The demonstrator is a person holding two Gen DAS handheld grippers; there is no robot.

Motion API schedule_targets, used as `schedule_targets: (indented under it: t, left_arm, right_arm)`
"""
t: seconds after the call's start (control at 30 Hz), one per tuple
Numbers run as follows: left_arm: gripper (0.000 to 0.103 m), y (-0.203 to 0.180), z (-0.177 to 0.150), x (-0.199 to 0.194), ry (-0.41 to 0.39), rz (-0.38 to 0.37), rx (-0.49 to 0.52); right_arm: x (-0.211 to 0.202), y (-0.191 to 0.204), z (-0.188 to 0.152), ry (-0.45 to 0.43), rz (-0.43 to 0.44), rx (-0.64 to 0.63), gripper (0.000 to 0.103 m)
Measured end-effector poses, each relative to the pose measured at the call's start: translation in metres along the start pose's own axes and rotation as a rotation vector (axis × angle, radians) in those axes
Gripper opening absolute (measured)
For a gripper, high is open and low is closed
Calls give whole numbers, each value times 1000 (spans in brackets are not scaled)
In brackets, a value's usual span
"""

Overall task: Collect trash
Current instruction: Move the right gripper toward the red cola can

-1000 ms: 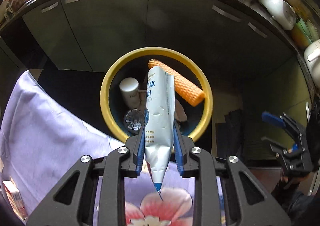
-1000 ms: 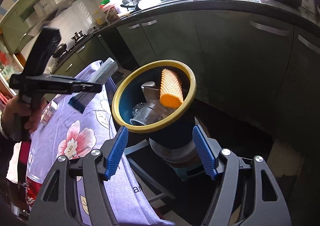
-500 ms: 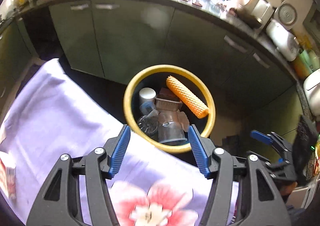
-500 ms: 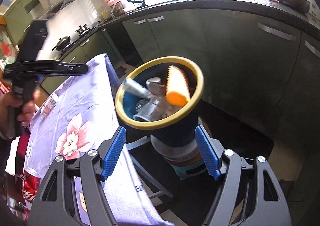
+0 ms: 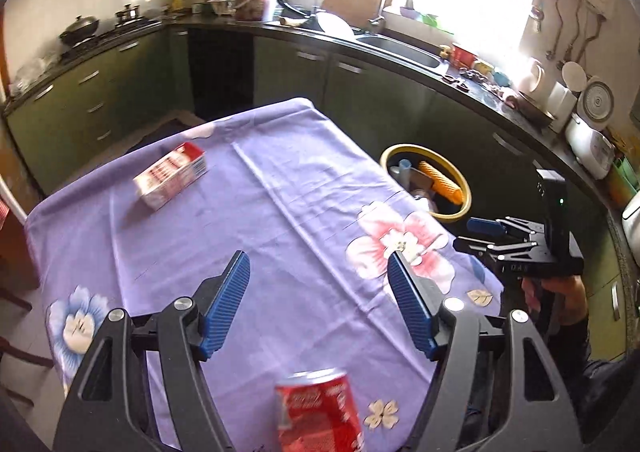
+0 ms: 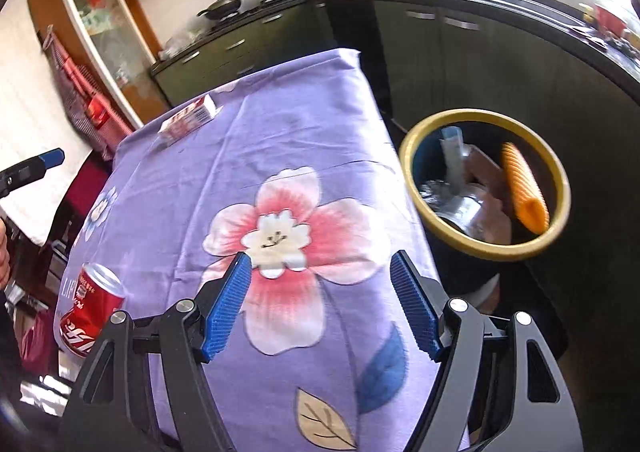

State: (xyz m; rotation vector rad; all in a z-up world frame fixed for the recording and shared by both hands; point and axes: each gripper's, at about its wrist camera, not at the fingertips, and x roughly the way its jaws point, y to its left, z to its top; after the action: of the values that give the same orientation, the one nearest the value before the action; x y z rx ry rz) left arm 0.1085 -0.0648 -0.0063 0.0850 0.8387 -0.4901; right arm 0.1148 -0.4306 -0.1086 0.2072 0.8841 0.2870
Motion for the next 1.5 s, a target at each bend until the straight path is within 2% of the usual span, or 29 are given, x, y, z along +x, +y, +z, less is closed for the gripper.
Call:
schedule_targets:
  t: [0.1, 0.2, 0.4, 0.47, 0.57, 0.7, 0.77, 0.83, 0.87, 0.93, 0.97, 1.03, 1.1, 1.17, 1.23, 1.33, 1.5]
  left_arm:
    - [68, 28, -32, -23, -15, 63, -59]
    - [68, 50, -58, -37, -25, 91, -125]
    - [68, 74, -97, -59, -61, 151, -214]
    - [68, 75, -101, -65, -85, 168, -233]
    - [70, 74, -106, -72, -104, 195, -235]
    - [73, 72, -110, -83, -145, 273, -213]
    - [74, 71, -113, -87, -165, 287, -211]
    - [74, 72, -116, -89, -173, 265, -218]
    - [74, 72, -118, -89, -174, 256, -219]
    - [74, 73, -122, -88, -176, 244, -217]
    - [74, 74, -123, -88, -177, 241, -220]
    - [74, 78, -126, -90, -179, 240, -233]
    - [74, 83, -128, -94, -184, 250, -244]
    - [74, 88, -131, -99, -186, 267, -252]
    - [74, 91, -133, -101, -186, 279, -257]
    - [74, 93, -135, -100, -177, 282, -260]
    - [74, 92, -132, -92, -156, 264, -255]
  right_arm:
    - [9, 38, 9, 41, 88, -82, 73]
    - [12, 81, 14, 78, 183, -201, 76]
    - [11, 165, 3, 150, 348, -430, 80]
    - [13, 183, -3, 185, 352, -434, 80]
    - [20, 197, -9, 248, 358, -375, 80]
    - [42, 204, -18, 403, 365, -268, 81]
    - [47, 212, -24, 465, 350, -262, 81]
    - [42, 224, -28, 471, 329, -287, 80]
    - [34, 234, -29, 432, 322, -326, 80]
    - [14, 259, -36, 338, 318, -441, 76]
    - [5, 274, -43, 319, 346, -513, 70]
    - [-2, 300, -59, 363, 437, -598, 53]
    - [-2, 318, -77, 448, 524, -666, 45]
    - [1, 329, -93, 505, 549, -728, 41]
    - [10, 331, -100, 551, 542, -742, 41]
    - [26, 319, -103, 577, 475, -717, 41]
    - [27, 281, -88, 535, 352, -659, 43]
